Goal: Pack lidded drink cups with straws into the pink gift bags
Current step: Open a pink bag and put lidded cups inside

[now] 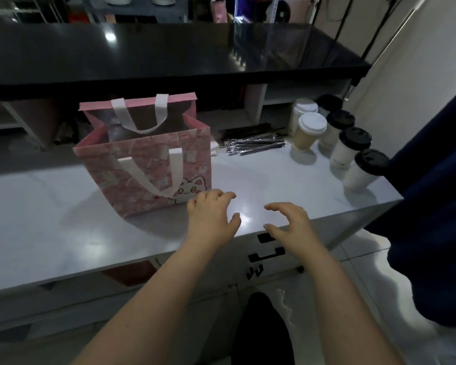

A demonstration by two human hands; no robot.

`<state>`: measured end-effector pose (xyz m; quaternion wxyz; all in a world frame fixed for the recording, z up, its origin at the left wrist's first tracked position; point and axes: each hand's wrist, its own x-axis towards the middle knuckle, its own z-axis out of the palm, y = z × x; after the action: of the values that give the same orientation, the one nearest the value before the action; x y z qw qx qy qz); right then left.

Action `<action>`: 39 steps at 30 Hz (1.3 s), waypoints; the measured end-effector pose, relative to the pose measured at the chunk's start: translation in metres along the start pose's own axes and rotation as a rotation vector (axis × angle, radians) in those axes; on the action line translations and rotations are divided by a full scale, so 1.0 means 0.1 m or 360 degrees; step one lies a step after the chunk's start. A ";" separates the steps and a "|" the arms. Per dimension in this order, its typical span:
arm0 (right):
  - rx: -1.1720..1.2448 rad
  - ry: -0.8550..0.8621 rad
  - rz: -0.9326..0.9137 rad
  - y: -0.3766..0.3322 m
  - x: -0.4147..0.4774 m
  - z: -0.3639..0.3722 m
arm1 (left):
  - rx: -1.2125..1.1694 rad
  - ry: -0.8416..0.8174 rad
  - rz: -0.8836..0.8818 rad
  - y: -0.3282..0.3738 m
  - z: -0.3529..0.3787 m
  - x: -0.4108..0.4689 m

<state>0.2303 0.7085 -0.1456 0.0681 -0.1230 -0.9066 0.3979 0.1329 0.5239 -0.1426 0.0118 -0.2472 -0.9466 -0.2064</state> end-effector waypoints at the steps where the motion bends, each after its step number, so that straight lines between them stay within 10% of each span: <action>1: -0.0005 0.0016 -0.0003 0.06 0.09 -0.08 | 0.0002 0.0008 0.0005 0.08 0.03 0.12; 27: -0.1211 -0.0153 0.0227 0.90 3.12 -1.41 | 0.0245 0.0243 -0.0144 1.53 0.56 2.82; 39: -0.0626 0.0032 -0.0488 0.26 2.90 -1.46 | 0.0287 0.0548 -0.0219 1.31 -0.06 2.68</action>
<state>-0.0118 0.9087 -0.0592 0.1115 0.0011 -0.9740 0.1974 -0.0408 0.7491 -0.0534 0.1814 -0.1411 -0.9599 -0.1605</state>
